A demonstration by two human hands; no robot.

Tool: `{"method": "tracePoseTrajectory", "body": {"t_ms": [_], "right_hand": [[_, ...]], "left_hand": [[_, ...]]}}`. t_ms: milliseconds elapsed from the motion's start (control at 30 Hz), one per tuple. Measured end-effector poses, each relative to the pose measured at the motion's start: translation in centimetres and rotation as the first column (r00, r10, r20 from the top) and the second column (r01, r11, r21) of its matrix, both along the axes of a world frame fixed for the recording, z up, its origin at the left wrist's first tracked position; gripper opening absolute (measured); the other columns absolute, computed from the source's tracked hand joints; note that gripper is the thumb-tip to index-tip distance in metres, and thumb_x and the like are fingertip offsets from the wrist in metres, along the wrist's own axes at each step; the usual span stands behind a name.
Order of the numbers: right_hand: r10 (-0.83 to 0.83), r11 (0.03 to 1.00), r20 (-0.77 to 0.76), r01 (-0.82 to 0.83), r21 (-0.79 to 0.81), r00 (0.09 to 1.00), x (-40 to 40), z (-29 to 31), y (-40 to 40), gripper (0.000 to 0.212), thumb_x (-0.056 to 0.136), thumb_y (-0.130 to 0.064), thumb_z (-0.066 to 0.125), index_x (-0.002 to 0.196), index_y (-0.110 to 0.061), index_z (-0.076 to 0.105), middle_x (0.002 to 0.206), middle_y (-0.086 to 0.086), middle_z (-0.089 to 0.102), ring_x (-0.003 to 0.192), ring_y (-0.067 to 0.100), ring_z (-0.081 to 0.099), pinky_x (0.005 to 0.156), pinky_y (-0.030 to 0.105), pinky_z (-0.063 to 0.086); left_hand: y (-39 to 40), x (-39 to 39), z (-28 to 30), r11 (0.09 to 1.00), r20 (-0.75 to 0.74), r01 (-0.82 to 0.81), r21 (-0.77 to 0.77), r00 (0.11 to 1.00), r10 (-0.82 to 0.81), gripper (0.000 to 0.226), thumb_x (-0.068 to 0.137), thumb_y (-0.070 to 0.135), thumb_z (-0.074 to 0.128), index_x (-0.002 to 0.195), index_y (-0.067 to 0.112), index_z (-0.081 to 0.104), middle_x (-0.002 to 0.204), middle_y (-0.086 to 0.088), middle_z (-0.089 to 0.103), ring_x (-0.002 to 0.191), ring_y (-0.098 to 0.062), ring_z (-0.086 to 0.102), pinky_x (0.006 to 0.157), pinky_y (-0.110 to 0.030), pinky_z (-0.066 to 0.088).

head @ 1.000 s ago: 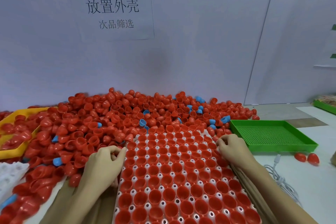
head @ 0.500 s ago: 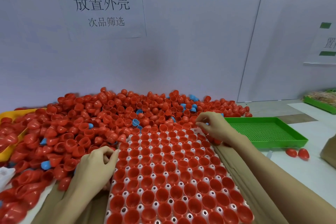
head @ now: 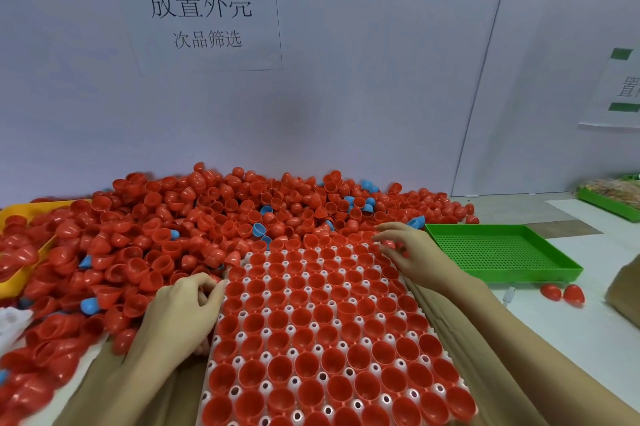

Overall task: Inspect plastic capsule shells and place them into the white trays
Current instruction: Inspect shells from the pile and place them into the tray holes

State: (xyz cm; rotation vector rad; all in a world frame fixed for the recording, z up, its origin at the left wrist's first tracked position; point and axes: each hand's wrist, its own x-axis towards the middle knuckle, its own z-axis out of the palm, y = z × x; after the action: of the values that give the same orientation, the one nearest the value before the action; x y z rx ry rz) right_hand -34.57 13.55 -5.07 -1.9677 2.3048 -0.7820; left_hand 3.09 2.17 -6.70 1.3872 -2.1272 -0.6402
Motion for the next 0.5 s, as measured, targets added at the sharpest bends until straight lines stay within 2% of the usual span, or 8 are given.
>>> {"method": "tracePoseTrajectory", "body": {"t_ms": [67, 200, 333, 433, 500], "right_hand": [[0.037, 0.999, 0.001, -0.037, 0.034, 0.999, 0.3, -0.3, 0.1, 0.031, 0.105, -0.019, 0.062, 0.135, -0.019, 0.071, 0.151, -0.007, 0.058, 0.138, 0.011, 0.054, 0.117, 0.035, 0.046], [0.045, 0.998, 0.018, -0.046, 0.047, 0.999, 0.4, -0.8, 0.3, 0.029, 0.108, -0.020, 0.058, 0.133, -0.020, 0.072, 0.147, -0.006, 0.062, 0.138, 0.011, 0.056, 0.119, 0.033, 0.044], [0.003, 0.999, 0.100, 0.001, -0.039, 0.995, 0.8, -0.6, 0.2, 0.032, 0.108, -0.022, 0.058, 0.137, -0.021, 0.069, 0.144, -0.007, 0.064, 0.134, 0.009, 0.058, 0.111, 0.022, 0.045], [0.031, 0.997, 0.085, -0.025, -0.069, 0.996, 2.1, 0.1, -1.0, 0.034, 0.108, -0.017, 0.056, 0.140, -0.023, 0.067, 0.143, -0.008, 0.065, 0.135, 0.008, 0.057, 0.114, 0.028, 0.046], [0.085, 0.996, 0.050, -0.084, -0.019, 0.995, 3.2, 0.6, -2.5, 0.039, 0.110, -0.013, 0.051, 0.145, -0.023, 0.063, 0.151, -0.006, 0.059, 0.142, 0.011, 0.052, 0.118, 0.027, 0.040]], "left_hand": [[-0.2, 0.0, -0.1, 1.000, 0.000, 0.001, -0.002, 1.000, -0.001, 0.025, 0.104, 0.045, 0.057, 0.087, 0.030, 0.067, 0.049, 0.009, 0.066, 0.037, -0.011, 0.063, 0.045, -0.017, 0.050], [-0.3, 0.0, -0.2, 1.000, 0.005, 0.001, -0.026, 1.000, -0.001, 0.024, 0.103, 0.045, 0.059, 0.087, 0.029, 0.069, 0.050, 0.011, 0.067, 0.040, -0.008, 0.064, 0.052, -0.026, 0.056], [-0.2, -0.1, -0.1, 1.000, -0.032, -0.003, -0.014, 0.999, 0.003, 0.023, 0.104, 0.041, 0.058, 0.088, 0.028, 0.068, 0.051, 0.007, 0.068, 0.039, -0.010, 0.064, 0.051, -0.027, 0.057], [-0.4, -0.2, -0.5, 0.984, -0.077, -0.039, -0.173, 0.997, 0.026, 0.020, 0.102, 0.034, 0.065, 0.083, 0.031, 0.068, 0.054, 0.007, 0.065, 0.051, -0.005, 0.064, 0.052, -0.028, 0.055], [-0.5, -0.4, -0.6, 0.932, -0.090, 0.004, -0.362, 0.995, -0.039, 0.012, 0.100, 0.024, 0.069, 0.090, 0.031, 0.070, 0.068, 0.014, 0.064, 0.064, -0.004, 0.063, 0.057, -0.019, 0.050]]}}
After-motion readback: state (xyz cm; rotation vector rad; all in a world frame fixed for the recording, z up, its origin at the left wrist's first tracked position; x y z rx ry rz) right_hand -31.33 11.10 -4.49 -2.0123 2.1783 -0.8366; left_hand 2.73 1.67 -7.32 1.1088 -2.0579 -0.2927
